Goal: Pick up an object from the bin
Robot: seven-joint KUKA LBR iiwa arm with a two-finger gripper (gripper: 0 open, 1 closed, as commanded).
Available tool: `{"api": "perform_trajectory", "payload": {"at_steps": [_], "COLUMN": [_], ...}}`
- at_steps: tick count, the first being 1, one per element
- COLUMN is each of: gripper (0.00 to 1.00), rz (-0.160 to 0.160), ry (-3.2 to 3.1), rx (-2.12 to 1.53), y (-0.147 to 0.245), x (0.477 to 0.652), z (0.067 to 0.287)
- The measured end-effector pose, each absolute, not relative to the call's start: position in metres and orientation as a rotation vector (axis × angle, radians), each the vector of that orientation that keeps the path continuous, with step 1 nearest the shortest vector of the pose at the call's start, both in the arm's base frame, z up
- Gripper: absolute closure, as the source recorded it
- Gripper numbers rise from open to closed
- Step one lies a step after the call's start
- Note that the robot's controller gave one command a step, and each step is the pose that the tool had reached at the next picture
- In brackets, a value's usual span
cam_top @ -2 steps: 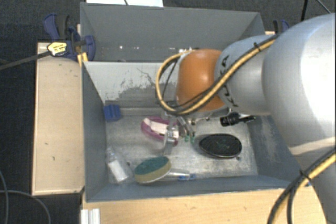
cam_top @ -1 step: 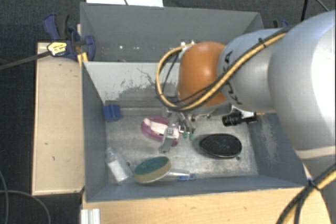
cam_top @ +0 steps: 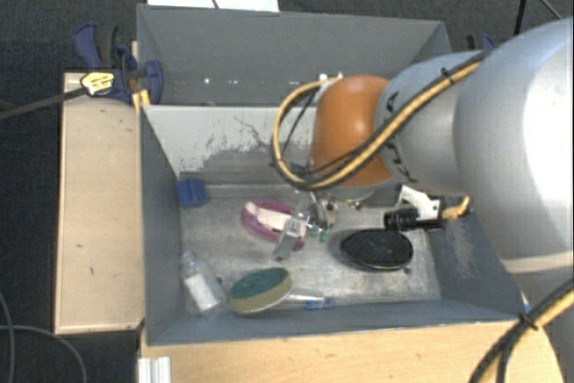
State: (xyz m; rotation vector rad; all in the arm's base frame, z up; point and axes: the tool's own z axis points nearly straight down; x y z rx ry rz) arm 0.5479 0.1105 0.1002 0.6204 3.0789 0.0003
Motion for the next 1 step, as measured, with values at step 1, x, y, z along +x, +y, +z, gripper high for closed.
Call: {"api": "perform_trajectory", "payload": {"at_steps": [1], "gripper": [0.00], "rz": [0.000], "ry": [3.028], "rx": [0.836], "y": [0.1098], "x": [0.5364], "z": [0.0698]}}
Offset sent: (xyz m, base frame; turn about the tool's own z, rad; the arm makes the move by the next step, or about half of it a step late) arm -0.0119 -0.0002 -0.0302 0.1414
